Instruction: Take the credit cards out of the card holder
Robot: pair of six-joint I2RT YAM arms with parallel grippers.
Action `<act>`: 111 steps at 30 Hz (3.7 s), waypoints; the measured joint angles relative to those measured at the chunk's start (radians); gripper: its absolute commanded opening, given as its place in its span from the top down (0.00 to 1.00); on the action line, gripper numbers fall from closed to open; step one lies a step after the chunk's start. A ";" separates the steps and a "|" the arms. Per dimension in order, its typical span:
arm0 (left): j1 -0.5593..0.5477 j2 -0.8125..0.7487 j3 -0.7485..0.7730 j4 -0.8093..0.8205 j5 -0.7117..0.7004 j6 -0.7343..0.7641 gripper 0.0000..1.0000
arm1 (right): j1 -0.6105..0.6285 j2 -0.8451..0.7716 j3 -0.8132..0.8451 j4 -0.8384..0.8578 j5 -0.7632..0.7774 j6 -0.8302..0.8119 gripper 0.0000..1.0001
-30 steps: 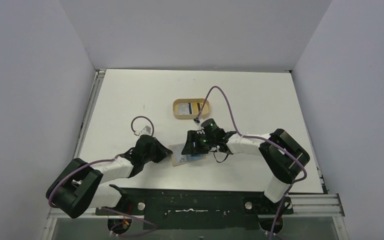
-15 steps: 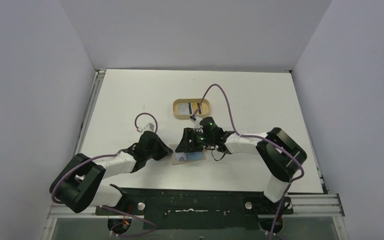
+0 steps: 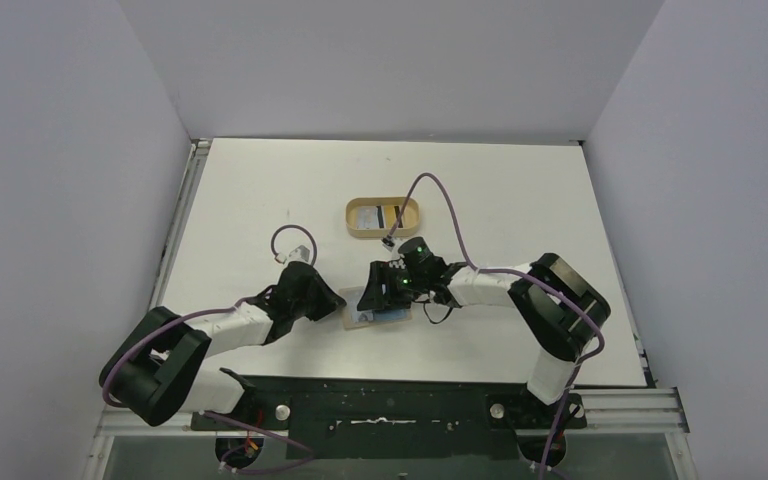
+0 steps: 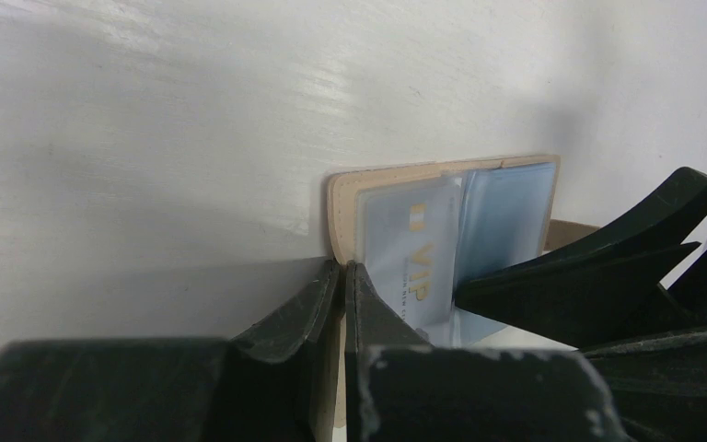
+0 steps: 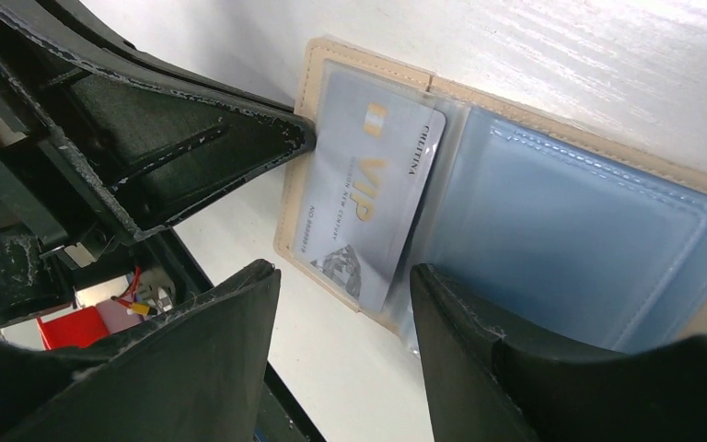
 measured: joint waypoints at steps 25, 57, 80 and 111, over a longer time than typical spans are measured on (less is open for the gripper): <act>-0.004 -0.015 -0.002 -0.016 -0.065 0.003 1.00 | 0.058 0.063 -0.172 0.448 -0.017 0.381 0.42; -0.023 -0.080 -0.058 -0.013 -0.143 -0.050 1.00 | 0.120 0.249 -0.197 0.893 0.166 0.768 0.49; -0.033 -0.098 -0.064 -0.031 -0.124 -0.052 1.00 | 0.116 0.261 -0.273 1.019 0.109 0.786 0.50; -0.033 -0.095 -0.064 -0.031 -0.119 -0.053 1.00 | 0.090 0.257 -0.408 1.151 0.090 0.800 0.65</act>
